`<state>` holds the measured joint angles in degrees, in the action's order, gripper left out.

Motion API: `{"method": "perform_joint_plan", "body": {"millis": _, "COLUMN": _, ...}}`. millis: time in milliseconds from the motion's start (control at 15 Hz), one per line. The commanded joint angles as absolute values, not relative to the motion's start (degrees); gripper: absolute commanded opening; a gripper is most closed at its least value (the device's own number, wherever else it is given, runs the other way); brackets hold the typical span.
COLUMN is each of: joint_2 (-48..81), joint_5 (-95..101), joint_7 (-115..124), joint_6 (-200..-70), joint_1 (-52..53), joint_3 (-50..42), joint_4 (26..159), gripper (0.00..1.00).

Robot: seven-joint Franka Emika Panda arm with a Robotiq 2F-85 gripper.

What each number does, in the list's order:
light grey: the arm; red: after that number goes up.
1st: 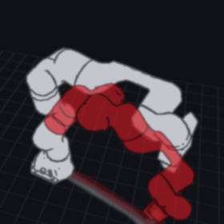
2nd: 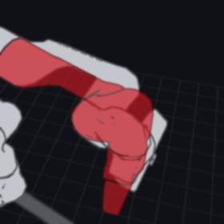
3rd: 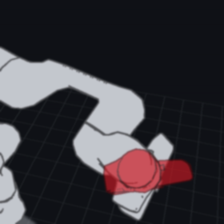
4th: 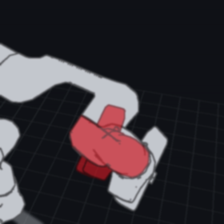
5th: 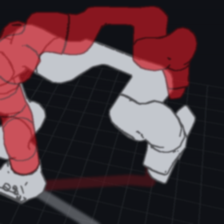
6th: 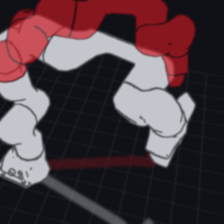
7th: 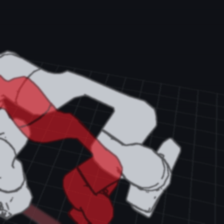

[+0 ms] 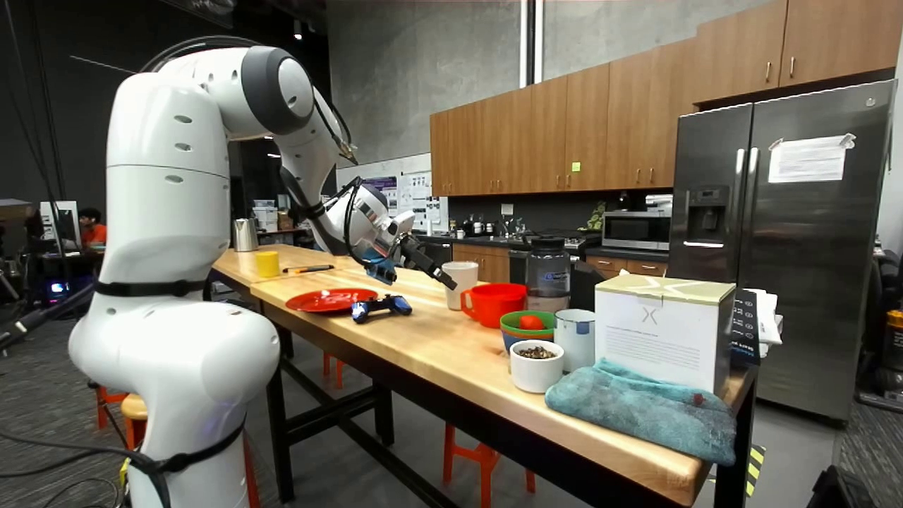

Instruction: Push the game controller to the left and the red cup forward

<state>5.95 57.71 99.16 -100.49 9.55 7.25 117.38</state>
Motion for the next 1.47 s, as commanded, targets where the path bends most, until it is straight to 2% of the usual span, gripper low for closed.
{"method": "perform_joint_plan", "body": {"millis": 0, "joint_2": 4.2, "joint_5": 54.0, "joint_7": 91.9, "joint_6": -97.3, "joint_1": 9.5, "joint_3": 7.8, "joint_4": 117.0, "gripper": 1.0}}
{"method": "perform_joint_plan", "body": {"millis": 200, "joint_2": 2.7, "joint_5": 51.4, "joint_7": 84.6, "joint_6": -94.9, "joint_1": 9.4, "joint_3": 8.0, "joint_4": 117.0, "gripper": 1.0}}
{"method": "perform_joint_plan", "body": {"millis": 667, "joint_2": -0.7, "joint_5": 34.6, "joint_7": 66.9, "joint_6": -102.3, "joint_1": 9.3, "joint_3": 8.3, "joint_4": 118.8, "gripper": 1.0}}
{"method": "perform_joint_plan", "body": {"millis": 1000, "joint_2": -1.2, "joint_5": 22.7, "joint_7": 55.0, "joint_6": -101.3, "joint_1": 9.5, "joint_3": 8.7, "joint_4": 120.3, "gripper": 1.0}}
{"method": "perform_joint_plan", "body": {"millis": 1400, "joint_2": 0.5, "joint_5": 19.3, "joint_7": 54.8, "joint_6": -102.7, "joint_1": 10.5, "joint_3": 9.9, "joint_4": 119.7, "gripper": 1.0}}
